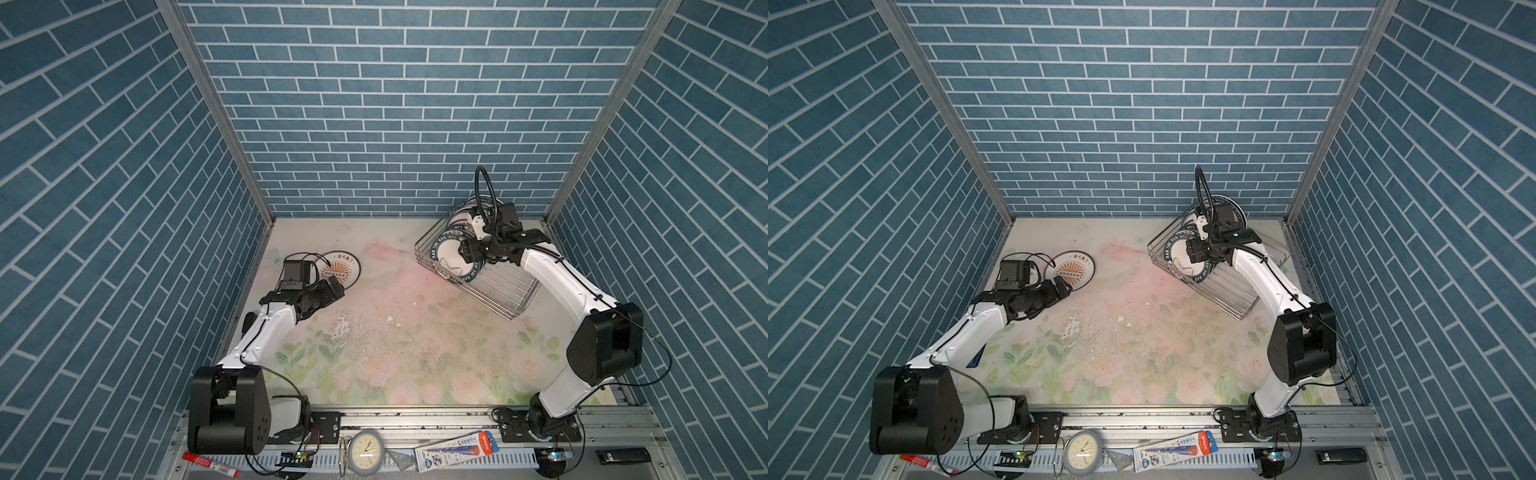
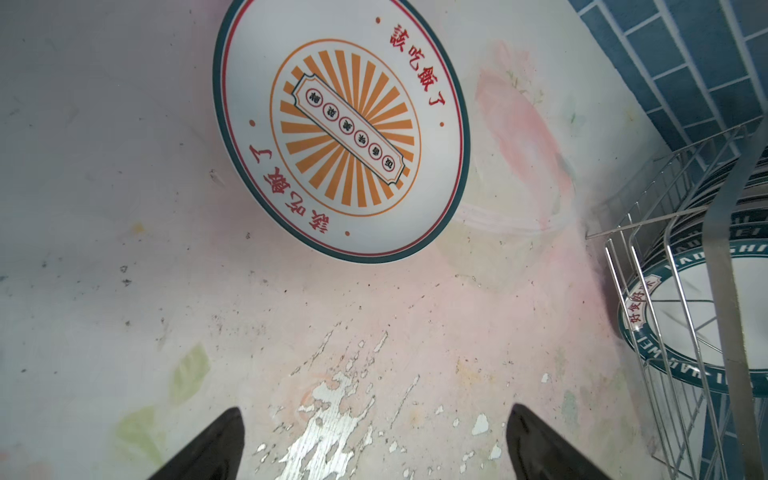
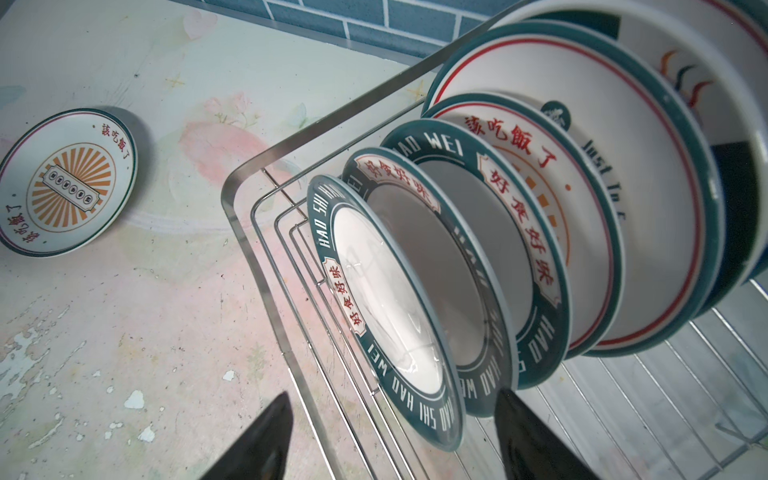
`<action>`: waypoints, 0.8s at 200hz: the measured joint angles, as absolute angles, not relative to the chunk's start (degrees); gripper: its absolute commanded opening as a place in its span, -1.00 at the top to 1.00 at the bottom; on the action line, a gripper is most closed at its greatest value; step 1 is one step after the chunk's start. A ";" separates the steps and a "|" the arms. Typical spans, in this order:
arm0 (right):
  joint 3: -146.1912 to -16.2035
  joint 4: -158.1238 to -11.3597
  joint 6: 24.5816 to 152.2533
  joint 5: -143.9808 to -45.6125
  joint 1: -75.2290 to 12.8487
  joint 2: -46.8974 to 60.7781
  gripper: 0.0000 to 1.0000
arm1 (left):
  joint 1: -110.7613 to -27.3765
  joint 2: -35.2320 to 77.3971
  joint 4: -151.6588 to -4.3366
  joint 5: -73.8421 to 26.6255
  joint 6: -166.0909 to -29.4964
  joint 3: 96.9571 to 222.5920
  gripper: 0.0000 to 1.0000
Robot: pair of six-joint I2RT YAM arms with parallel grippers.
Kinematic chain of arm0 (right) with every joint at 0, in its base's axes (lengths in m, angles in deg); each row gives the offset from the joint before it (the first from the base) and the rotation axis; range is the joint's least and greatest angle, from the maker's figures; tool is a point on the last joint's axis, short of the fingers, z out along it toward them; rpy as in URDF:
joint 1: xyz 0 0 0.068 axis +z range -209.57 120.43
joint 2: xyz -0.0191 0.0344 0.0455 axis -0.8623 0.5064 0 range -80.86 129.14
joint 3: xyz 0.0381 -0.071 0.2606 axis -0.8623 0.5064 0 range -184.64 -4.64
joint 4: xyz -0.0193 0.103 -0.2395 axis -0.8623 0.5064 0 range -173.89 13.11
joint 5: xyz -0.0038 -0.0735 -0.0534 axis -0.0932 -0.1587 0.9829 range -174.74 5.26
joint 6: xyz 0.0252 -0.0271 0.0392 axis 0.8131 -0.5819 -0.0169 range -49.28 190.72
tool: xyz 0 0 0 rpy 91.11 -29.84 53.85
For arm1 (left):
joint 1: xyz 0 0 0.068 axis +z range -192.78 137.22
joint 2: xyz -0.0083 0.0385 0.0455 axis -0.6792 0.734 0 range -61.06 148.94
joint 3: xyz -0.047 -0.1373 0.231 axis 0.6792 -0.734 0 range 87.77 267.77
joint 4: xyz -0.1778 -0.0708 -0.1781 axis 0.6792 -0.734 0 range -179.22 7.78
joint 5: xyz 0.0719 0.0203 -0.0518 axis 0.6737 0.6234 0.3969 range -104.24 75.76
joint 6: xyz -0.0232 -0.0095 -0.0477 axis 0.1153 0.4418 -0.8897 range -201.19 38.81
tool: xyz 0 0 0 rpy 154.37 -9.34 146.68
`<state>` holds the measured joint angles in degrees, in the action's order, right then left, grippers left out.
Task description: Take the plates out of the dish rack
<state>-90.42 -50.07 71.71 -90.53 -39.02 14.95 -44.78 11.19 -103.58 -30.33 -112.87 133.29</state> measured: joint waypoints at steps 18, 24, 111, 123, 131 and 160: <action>-90.42 -50.02 71.62 -91.14 -39.19 15.45 -0.44 | -45.46 9.81 -103.54 -29.72 -113.15 133.29 -0.99; -90.42 -50.02 71.60 -91.36 -39.28 15.65 -0.41 | -45.63 9.57 -103.54 -29.61 -113.31 133.29 -0.99; -90.42 -51.18 71.34 -93.67 -41.60 19.52 -0.07 | -46.44 8.67 -101.62 -30.18 -114.53 132.20 -0.99; -90.42 -51.71 71.17 -94.24 -42.08 19.98 0.11 | -46.46 8.30 -101.66 -30.40 -114.88 132.20 -0.99; -90.42 -52.01 71.03 -94.66 -42.38 20.26 0.18 | -46.46 7.91 -101.66 -30.55 -115.14 132.20 -0.99; -90.42 -52.76 70.90 -96.23 -42.95 21.70 0.30 | -46.68 5.75 -101.68 -30.62 -115.73 132.20 -0.99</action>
<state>-90.42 -52.76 70.90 -96.23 -42.95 21.70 -46.68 5.75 -101.68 -30.62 -115.73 132.20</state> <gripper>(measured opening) 0.354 0.994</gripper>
